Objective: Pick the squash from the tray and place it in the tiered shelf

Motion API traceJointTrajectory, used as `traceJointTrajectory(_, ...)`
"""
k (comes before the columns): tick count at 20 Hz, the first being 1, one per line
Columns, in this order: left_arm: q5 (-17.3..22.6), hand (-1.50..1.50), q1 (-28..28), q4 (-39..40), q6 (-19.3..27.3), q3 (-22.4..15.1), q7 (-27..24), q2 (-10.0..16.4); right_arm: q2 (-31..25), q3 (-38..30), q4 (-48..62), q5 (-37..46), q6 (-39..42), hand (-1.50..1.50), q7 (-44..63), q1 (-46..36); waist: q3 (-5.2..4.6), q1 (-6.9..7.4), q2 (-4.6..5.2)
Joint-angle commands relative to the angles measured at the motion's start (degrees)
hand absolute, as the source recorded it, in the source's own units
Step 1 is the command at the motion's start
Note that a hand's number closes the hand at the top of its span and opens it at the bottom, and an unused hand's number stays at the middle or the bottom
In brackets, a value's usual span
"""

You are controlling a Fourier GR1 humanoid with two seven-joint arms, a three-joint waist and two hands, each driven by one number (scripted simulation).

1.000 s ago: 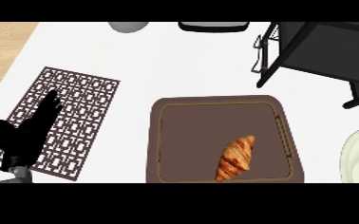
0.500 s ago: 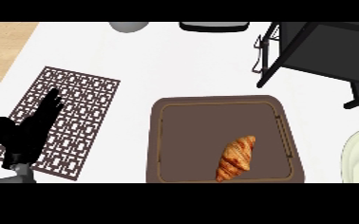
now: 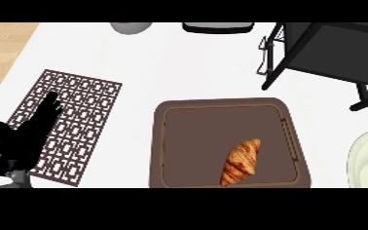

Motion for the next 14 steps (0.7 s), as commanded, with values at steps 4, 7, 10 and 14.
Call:
traceJointTrajectory(4,0.64,0.0,-2.36,1.78,-0.21,1.3,1.63,0.5,-2.08,-7.25,3.48,-8.42,5.72,-1.5,1.69,-4.35,0.09,-0.38,0.13)
traceJointTrajectory(7,0.96,0.0,0.87,3.2,-2.01,2.44,-3.24,1.0,-1.74,-10.6,1.76,-12.45,6.53,-1.5,3.18,-2.0,0.07,-0.62,-0.06)
traceJointTrajectory(10,-2.89,0.0,2.27,1.49,2.06,-0.51,-4.37,-2.65,-3.74,-14.95,-1.07,-17.18,8.24,-1.5,3.08,-0.24,0.09,-1.21,-0.25)
traceJointTrajectory(14,-2.06,0.0,1.19,2.16,1.46,-0.13,-3.07,-2.57,-7.58,-20.11,-5.15,-22.6,11.04,-1.5,6.08,1.42,0.07,-1.89,-0.36)
